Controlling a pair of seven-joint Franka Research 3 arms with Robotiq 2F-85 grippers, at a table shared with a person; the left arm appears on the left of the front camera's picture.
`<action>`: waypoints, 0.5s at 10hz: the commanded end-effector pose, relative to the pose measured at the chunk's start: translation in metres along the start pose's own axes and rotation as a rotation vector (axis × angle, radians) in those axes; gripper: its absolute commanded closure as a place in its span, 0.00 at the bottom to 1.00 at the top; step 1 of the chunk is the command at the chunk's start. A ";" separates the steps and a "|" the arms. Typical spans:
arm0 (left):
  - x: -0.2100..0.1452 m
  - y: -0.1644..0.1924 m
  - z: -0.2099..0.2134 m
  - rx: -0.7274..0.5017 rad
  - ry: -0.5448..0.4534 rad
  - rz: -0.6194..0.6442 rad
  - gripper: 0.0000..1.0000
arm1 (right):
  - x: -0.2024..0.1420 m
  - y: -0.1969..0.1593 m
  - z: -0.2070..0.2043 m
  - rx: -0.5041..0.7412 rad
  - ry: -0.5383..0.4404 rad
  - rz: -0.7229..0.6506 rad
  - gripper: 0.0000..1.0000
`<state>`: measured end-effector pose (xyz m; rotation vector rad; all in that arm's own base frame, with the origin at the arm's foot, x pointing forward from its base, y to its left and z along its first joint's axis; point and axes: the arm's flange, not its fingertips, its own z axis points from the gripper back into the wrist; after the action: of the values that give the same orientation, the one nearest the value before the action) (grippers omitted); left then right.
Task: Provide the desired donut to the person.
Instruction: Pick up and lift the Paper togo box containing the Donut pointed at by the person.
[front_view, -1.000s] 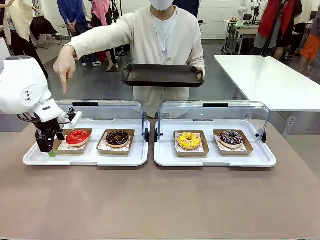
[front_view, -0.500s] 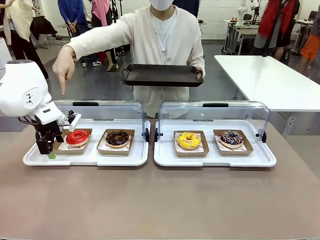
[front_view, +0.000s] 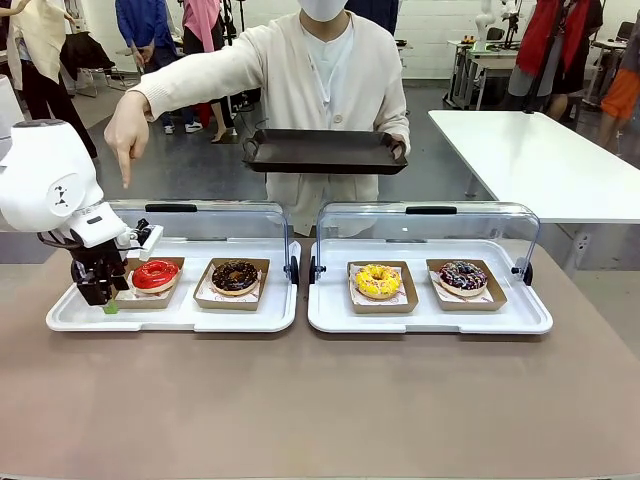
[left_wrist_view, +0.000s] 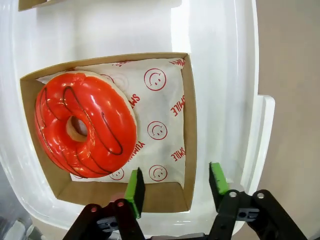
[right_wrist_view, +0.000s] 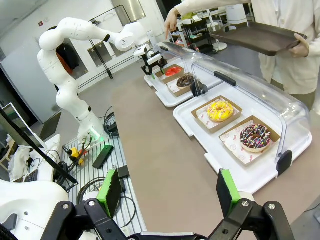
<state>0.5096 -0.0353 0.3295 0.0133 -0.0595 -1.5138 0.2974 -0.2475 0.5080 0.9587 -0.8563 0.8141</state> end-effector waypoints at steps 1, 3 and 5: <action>-0.004 0.002 0.001 0.007 -0.029 -0.018 1.00 | 0.000 0.000 0.000 0.007 -0.012 0.007 0.00; -0.004 0.002 0.001 -0.008 -0.033 -0.021 0.87 | 0.000 0.000 0.000 0.007 -0.012 0.007 0.00; -0.005 0.003 0.001 -0.038 -0.037 -0.019 1.00 | 0.000 0.000 0.000 0.007 -0.012 0.007 0.00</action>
<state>0.5086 -0.0332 0.3286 -0.0061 -0.0573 -1.5197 0.2974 -0.2475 0.5080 0.9587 -0.8563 0.8141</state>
